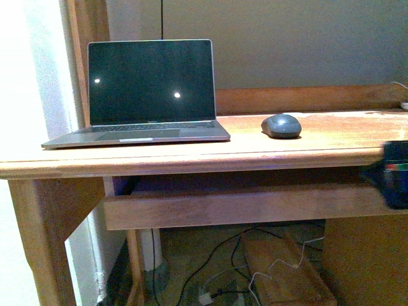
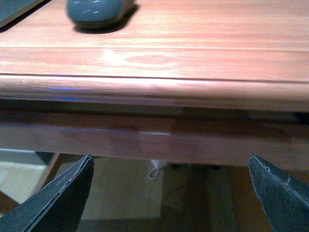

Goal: Place mouse

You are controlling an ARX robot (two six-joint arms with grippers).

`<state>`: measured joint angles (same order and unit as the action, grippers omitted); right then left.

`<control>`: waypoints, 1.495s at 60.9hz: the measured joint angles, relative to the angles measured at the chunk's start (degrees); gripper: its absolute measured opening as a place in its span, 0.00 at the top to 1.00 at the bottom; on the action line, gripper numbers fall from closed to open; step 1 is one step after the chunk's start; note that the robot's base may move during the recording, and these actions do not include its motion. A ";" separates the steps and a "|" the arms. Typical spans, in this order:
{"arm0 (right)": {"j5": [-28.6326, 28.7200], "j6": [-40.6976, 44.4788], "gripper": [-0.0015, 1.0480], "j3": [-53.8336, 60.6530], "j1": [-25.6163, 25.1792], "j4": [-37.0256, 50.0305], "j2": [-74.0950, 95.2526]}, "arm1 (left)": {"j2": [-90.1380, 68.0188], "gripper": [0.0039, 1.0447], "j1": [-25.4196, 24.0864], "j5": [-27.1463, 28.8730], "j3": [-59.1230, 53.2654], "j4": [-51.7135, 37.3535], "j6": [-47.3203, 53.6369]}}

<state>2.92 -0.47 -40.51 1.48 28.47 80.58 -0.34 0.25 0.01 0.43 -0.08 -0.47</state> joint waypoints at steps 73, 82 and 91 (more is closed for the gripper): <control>-2.91 0.15 0.97 39.65 -1.38 -15.41 -67.63 | 0.04 0.07 0.00 -0.02 0.00 0.00 0.02; -2.89 0.15 0.97 39.65 -1.38 -17.44 -69.57 | 0.04 0.07 0.00 0.00 0.00 0.00 0.02; -2.91 0.17 0.97 39.65 -1.38 -27.21 -77.33 | 0.04 0.07 0.00 0.02 0.00 0.00 0.02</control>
<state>0.01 -0.30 -0.86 0.10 1.26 3.25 -0.30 0.25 0.03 0.43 -0.08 -0.45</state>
